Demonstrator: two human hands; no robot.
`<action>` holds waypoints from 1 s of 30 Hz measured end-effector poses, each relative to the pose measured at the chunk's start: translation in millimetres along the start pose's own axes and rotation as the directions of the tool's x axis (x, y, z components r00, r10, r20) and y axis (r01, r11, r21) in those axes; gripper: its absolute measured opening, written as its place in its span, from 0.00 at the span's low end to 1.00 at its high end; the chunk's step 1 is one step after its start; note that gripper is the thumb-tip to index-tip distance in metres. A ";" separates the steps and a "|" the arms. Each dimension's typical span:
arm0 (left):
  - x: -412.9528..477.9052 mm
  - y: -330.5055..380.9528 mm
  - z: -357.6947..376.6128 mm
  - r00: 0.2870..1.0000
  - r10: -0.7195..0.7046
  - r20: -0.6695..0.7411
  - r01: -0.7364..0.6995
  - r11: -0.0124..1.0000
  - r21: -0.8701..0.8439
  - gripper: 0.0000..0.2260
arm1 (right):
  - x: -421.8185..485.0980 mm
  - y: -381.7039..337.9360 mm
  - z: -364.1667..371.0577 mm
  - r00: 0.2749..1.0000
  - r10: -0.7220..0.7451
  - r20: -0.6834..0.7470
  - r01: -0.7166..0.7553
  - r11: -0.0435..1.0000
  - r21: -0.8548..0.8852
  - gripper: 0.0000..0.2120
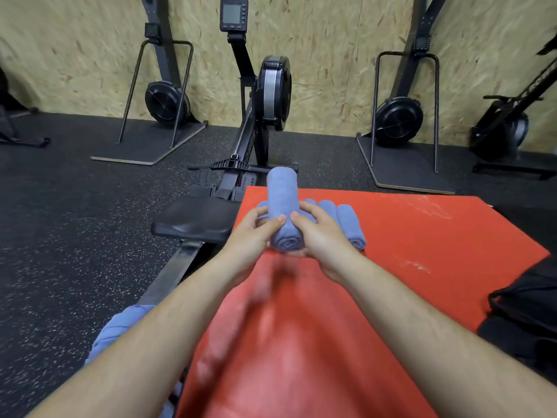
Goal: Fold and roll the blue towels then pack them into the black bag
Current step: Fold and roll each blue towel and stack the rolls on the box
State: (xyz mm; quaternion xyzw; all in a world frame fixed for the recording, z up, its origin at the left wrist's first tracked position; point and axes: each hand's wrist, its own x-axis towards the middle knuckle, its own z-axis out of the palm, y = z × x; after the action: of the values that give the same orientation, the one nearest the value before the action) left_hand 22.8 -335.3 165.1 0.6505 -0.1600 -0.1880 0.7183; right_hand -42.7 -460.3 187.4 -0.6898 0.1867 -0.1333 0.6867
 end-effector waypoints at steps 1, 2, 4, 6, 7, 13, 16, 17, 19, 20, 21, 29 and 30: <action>12.9 4.3 -2.9 1.000 0.006 -0.006 -0.006 0.999 0.037 0.20 | 15.4 -2.9 3.2 1.000 -0.007 -0.025 0.006 0.999 -0.042 0.11; 27.0 6.5 -6.1 1.000 0.012 -0.012 -0.011 0.998 0.065 0.24 | 30.5 -5.6 6.5 0.999 -0.006 -0.040 0.002 0.996 -0.086 0.11; 55.8 8.2 -10.7 0.999 0.013 -0.044 -0.009 0.995 0.101 0.25 | 61.6 -7.9 12.3 0.997 -0.012 -0.073 0.001 0.987 -0.158 0.13; 81.8 6.8 -11.3 0.997 0.027 -0.077 -0.017 0.991 0.133 0.19 | 91.8 -3.5 16.6 0.996 0.002 -0.092 -0.022 0.978 -0.209 0.15; 94.4 3.2 -11.6 0.996 0.037 -0.087 -0.023 0.988 0.154 0.16 | 105.2 1.1 18.5 0.995 0.010 -0.100 -0.033 0.972 -0.233 0.15; 143.4 -44.8 -22.2 0.994 0.040 -0.099 0.009 0.894 0.448 0.14 | 155.3 42.8 21.4 0.992 -0.083 -0.095 0.017 0.833 -0.553 0.22; 146.6 -68.5 -25.0 0.995 0.020 -0.097 0.053 0.718 0.694 0.17 | 162.6 63.9 22.8 0.998 -0.040 -0.043 -0.005 0.674 -0.739 0.22; 145.9 -71.8 -25.8 0.993 0.028 -0.115 0.065 0.682 0.729 0.18 | 163.9 66.9 23.2 0.999 -0.026 -0.041 -0.015 0.645 -0.764 0.22; 146.5 -75.3 -29.4 0.994 0.037 -0.104 0.055 0.656 0.753 0.20 | 164.2 66.4 24.8 0.999 -0.018 -0.035 -0.016 0.637 -0.771 0.22; 146.7 -75.6 -32.1 0.995 0.045 -0.085 0.036 0.648 0.761 0.22 | 162.7 64.4 25.4 0.999 -0.035 -0.025 0.003 0.628 -0.778 0.22; 148.0 -77.1 -36.1 0.996 0.057 -0.069 0.017 0.639 0.769 0.25 | 160.1 61.4 25.0 0.998 -0.062 -0.016 0.025 0.611 -0.791 0.22; 72.0 -50.9 -48.3 0.988 0.149 0.029 -0.106 0.545 0.831 0.27 | 84.1 49.7 39.5 0.965 -0.258 0.039 0.142 0.397 -0.907 0.17; 58.1 -47.7 -52.1 0.983 0.175 0.052 -0.135 0.504 0.853 0.24 | 69.8 50.0 46.9 0.959 -0.274 0.071 0.169 0.351 -0.921 0.17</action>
State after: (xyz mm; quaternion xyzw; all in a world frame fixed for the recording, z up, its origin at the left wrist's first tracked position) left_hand 95.6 -321.5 111.4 0.9054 -0.2741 -0.0071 0.3241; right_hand 36.7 -448.4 131.4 -0.9649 0.1665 -0.1316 0.1548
